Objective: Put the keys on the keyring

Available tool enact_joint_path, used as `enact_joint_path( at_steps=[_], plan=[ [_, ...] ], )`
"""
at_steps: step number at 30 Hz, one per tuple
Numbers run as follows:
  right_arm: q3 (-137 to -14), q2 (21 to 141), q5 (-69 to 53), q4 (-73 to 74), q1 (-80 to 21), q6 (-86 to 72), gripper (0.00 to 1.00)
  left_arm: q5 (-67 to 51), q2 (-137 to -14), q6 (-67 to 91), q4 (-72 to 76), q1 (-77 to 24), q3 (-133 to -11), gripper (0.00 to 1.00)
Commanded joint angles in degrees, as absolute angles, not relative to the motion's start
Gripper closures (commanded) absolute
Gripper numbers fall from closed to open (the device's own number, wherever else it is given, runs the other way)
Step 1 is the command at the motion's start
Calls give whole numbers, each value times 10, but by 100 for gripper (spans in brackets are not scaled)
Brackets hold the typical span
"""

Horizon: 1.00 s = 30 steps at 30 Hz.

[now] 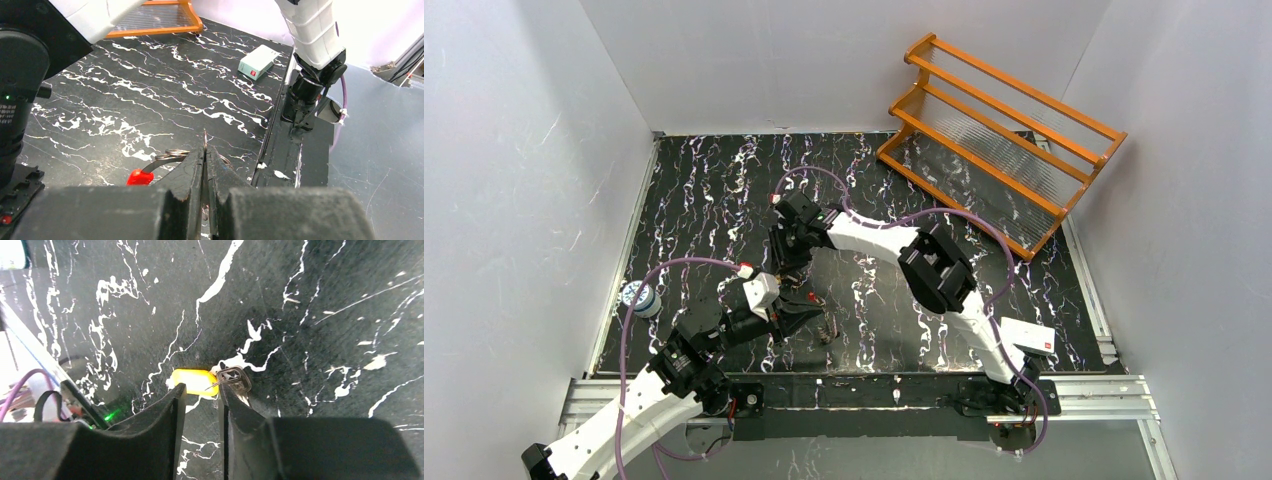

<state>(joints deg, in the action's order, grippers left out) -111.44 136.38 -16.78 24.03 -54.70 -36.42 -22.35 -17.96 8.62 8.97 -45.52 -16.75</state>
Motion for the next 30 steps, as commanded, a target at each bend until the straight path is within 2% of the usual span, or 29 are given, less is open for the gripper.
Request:
enact_joint_path(
  at_steps=[1,5,10,12,19,23,30],
  plan=[
    [-1154,1376,-88,286,-567,-325,60,-235,-176,89,109,-457,-183,100],
    [-1180,1387,-44,313,-578,-312,56,-236,-175,90,109,-456,-182,100],
    [-1186,1395,-13,324,-586,-303,58,-237,-176,89,108,-457,-183,100],
    [-1186,1397,-3,324,-590,-298,61,-236,-175,90,107,-457,-184,100],
    [-1188,1404,57,328,-596,-280,87,-238,-172,89,95,-457,-191,100],
    [-1175,1390,64,323,-597,-267,98,-235,-169,88,91,-457,-191,100],
    [-1082,1306,67,281,-596,-242,99,-233,-170,85,91,-457,-191,100]
  ],
)
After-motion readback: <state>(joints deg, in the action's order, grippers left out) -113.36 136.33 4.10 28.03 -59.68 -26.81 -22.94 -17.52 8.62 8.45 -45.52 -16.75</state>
